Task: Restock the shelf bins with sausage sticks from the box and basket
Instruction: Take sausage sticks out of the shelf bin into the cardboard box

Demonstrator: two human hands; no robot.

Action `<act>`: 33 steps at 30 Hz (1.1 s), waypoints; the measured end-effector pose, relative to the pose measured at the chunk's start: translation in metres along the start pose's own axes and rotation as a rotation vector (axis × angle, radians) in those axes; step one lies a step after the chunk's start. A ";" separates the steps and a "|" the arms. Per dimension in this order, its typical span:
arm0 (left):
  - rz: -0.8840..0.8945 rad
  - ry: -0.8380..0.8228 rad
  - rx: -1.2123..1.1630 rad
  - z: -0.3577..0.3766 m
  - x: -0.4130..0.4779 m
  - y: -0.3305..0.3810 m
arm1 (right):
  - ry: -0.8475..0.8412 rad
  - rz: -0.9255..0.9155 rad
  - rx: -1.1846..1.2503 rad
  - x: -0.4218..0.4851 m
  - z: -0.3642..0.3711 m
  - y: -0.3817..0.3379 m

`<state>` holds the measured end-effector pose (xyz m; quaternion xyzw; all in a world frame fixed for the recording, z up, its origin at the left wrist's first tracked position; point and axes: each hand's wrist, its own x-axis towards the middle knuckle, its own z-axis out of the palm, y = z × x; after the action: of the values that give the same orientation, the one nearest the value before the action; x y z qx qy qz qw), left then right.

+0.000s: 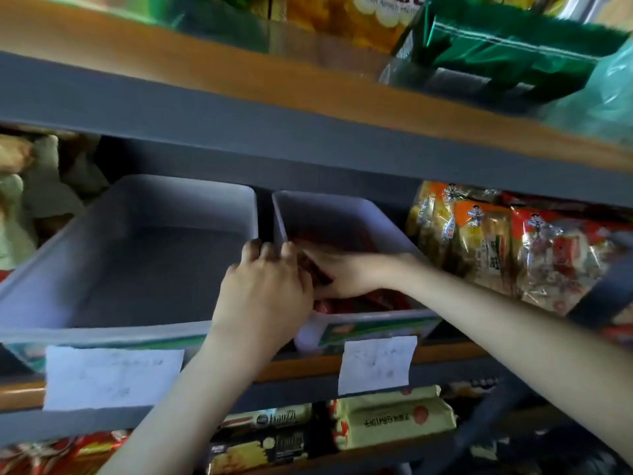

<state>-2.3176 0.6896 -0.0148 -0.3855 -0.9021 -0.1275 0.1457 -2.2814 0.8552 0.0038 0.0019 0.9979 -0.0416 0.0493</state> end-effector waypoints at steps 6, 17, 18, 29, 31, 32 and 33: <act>0.023 0.002 -0.042 0.003 0.000 -0.004 | -0.129 -0.061 0.042 -0.001 -0.007 0.025; 0.031 -0.017 -0.020 0.004 0.003 -0.002 | -0.173 -0.230 -0.004 -0.005 0.004 0.042; 0.030 -0.006 0.007 0.009 0.003 -0.004 | -0.135 -0.216 0.039 -0.005 0.001 0.043; -0.001 -0.216 -0.129 -0.029 0.010 -0.013 | -0.003 0.267 -0.220 -0.007 -0.016 0.064; 0.037 -0.278 -0.040 -0.032 0.007 -0.015 | -0.144 0.322 -0.327 -0.004 -0.013 0.064; 0.025 -0.309 -0.025 -0.031 0.007 -0.017 | -0.215 0.340 -0.346 -0.001 -0.012 0.063; 0.003 -0.326 -0.022 -0.031 0.007 -0.020 | -0.290 0.371 -0.343 0.002 -0.010 0.062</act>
<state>-2.3314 0.6703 0.0136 -0.4038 -0.9119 -0.0729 -0.0064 -2.2840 0.9178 0.0087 0.1700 0.9555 0.1376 0.1978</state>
